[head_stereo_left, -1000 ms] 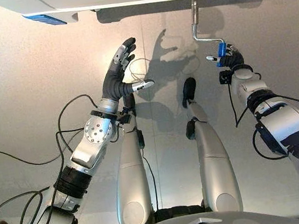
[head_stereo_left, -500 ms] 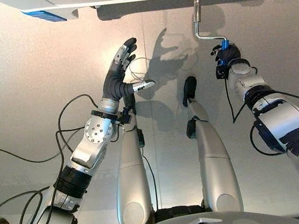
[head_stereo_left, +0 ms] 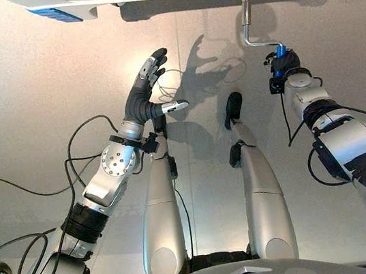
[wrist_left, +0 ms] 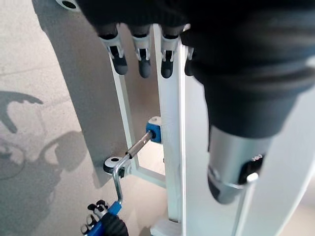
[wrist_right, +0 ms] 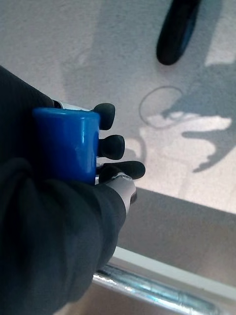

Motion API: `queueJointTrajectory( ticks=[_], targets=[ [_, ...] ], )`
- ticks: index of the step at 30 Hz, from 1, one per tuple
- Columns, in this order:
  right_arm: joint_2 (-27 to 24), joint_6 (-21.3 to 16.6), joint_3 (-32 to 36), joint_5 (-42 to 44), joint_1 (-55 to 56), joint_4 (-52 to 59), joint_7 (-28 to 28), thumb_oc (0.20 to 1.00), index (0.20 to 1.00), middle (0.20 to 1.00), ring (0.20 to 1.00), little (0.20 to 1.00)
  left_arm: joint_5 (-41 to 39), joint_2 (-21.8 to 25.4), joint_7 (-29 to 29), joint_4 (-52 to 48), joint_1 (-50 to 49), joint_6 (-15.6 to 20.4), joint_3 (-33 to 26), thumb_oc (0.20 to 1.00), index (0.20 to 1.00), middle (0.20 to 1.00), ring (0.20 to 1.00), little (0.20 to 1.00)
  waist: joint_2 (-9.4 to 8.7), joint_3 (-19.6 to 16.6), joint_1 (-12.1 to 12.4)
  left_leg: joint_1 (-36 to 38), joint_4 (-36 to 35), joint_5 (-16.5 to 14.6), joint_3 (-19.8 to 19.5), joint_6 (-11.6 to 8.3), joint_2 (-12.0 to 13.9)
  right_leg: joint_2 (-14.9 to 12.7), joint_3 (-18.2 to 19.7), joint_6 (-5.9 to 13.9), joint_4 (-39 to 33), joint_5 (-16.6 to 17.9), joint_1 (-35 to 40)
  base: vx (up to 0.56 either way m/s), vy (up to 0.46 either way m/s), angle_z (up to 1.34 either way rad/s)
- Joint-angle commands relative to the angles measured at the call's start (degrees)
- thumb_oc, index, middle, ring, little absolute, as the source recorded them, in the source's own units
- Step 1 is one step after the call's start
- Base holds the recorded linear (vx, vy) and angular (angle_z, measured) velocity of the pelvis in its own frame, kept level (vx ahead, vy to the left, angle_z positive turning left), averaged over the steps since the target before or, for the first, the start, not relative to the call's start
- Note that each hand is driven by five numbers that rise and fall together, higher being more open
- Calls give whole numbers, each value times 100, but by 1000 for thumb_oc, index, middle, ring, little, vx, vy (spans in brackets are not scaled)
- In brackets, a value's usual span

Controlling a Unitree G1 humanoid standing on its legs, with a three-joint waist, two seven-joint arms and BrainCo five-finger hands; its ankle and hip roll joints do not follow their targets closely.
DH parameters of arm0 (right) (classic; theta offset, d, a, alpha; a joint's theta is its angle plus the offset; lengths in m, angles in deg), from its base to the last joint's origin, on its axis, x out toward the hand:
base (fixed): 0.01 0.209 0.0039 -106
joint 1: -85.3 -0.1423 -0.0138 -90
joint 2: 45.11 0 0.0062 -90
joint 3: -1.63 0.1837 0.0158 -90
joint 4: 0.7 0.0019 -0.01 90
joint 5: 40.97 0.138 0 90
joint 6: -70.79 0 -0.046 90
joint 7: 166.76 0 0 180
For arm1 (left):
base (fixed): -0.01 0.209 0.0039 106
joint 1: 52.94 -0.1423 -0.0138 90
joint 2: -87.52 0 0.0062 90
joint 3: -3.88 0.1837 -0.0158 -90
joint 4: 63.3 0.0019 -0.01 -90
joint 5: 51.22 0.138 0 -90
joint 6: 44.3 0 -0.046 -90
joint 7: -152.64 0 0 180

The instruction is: Raise the hospital bed

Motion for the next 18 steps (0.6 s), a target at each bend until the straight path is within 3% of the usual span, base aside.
queueJointTrajectory(
  ticks=[1, 18],
  targets=[
    [-781, 246, -408, -709, 123, -423, 26, 200, 200, 200, 200, 200, -252, -50, 118, -1016, -256, 381, -209, 1000, 1000, 1000, 1000, 1000, 577, -123, 144, -404, 334, -55, -100, 143, -61, -10, 5, 346, 899, -623, -132, 6, -83, 10],
    [-1243, 516, -841, -1941, -158, -699, 11, 200, 200, 200, 200, 200, -529, -80, 99, -1416, -435, 420, -323, 1000, 1000, 1000, 1000, 1000, 1027, -123, 370, -1442, 992, -151, -258, 119, -254, -250, 63, 320, 1926, -942, -1204, 12, -11, 12]
  ],
)
